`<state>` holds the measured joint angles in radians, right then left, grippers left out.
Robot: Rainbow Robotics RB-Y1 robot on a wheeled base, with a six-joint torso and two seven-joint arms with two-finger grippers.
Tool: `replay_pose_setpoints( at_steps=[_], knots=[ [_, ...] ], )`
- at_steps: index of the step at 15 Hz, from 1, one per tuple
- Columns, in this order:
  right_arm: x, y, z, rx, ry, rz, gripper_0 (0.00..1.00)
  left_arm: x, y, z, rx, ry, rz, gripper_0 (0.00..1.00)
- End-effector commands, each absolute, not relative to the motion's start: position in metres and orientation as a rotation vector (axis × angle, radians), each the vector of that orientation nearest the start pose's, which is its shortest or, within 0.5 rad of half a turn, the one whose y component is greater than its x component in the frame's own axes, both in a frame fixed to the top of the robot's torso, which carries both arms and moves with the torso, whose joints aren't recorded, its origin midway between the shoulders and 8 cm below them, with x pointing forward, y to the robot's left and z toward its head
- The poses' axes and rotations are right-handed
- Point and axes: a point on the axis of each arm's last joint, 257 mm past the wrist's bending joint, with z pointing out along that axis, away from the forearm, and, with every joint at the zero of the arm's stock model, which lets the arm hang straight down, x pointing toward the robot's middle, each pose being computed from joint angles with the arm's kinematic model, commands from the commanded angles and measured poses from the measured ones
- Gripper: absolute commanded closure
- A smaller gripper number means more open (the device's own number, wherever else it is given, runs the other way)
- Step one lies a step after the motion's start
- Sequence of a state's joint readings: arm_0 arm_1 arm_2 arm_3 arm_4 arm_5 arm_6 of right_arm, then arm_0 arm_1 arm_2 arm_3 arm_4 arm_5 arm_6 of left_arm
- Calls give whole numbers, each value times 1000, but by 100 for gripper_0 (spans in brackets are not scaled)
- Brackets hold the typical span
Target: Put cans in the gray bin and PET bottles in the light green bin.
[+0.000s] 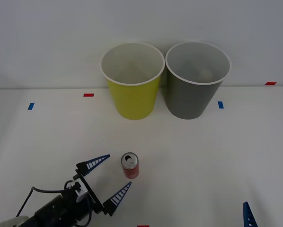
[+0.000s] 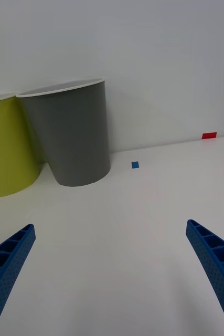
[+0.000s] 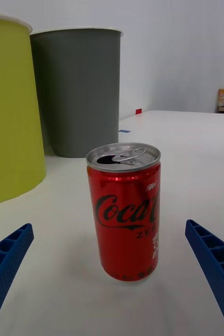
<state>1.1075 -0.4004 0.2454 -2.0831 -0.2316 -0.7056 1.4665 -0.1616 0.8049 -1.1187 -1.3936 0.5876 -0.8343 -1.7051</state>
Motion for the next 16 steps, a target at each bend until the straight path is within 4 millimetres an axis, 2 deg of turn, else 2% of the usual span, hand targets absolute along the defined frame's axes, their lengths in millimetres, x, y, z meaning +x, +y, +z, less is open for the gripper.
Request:
replay_pose_setpoints(
  at_steps=[1, 5, 11, 16],
  knots=[
    [212, -271, -216, 96, 1496, 127, 0, 367, 84, -302, 733, 1313, -534, 0],
    [212, -271, -216, 96, 1496, 127, 0, 369, 66, -301, 753, 1301, -568, 0],
    [212, -271, -216, 96, 1496, 127, 0, 379, 55, -292, 757, 1286, -575, 0],
    [212, -271, -216, 96, 1496, 127, 0, 383, 49, -292, 744, 1294, -580, 0]
  ],
)
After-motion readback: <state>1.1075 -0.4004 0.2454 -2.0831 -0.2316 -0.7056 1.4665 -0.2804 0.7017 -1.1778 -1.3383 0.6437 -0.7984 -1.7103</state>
